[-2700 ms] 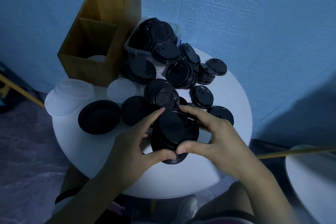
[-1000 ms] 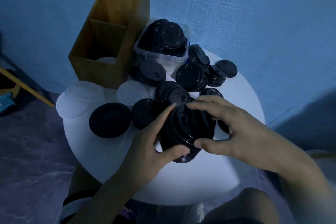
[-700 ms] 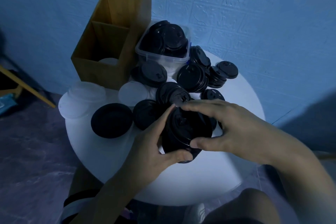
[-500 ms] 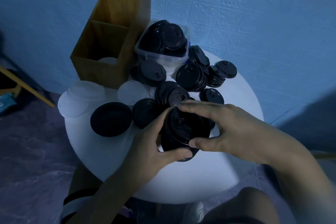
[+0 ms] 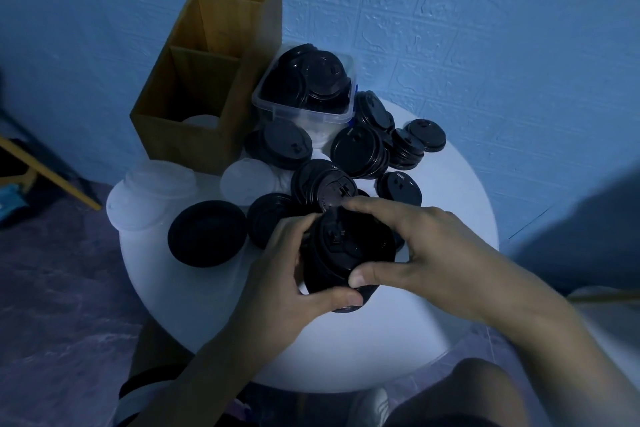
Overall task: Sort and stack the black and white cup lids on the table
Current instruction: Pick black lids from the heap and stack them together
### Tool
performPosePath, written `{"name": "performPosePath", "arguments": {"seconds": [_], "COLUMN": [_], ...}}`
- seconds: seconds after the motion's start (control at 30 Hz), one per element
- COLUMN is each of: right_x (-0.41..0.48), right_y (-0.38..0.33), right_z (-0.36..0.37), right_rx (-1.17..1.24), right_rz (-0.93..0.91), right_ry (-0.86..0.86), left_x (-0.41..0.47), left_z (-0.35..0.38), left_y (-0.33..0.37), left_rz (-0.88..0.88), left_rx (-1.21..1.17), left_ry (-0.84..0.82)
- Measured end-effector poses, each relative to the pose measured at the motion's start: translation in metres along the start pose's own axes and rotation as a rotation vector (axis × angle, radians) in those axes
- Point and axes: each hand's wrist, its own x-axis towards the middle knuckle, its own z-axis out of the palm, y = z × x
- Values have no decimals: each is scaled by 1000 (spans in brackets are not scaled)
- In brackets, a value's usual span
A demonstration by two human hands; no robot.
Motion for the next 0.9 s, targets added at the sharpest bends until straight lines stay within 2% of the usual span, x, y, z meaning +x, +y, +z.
{"name": "performPosePath", "arguments": {"seconds": [0.23,0.47,0.9], "right_x": [-3,-12,-9], "right_y": [10,27,31], "right_z": [11,23,28], "right_rx": [157,547,580], "right_rz": [34,38,33], "right_ry": [67,71,70], "left_x": [-6,-7,-8], "left_z": [1,-1,-6], "left_y": [2,0,-4], "left_rz": [37,53,-3], "left_rx": [22,-8,-60], "left_ry": [-27,-80,-97]}}
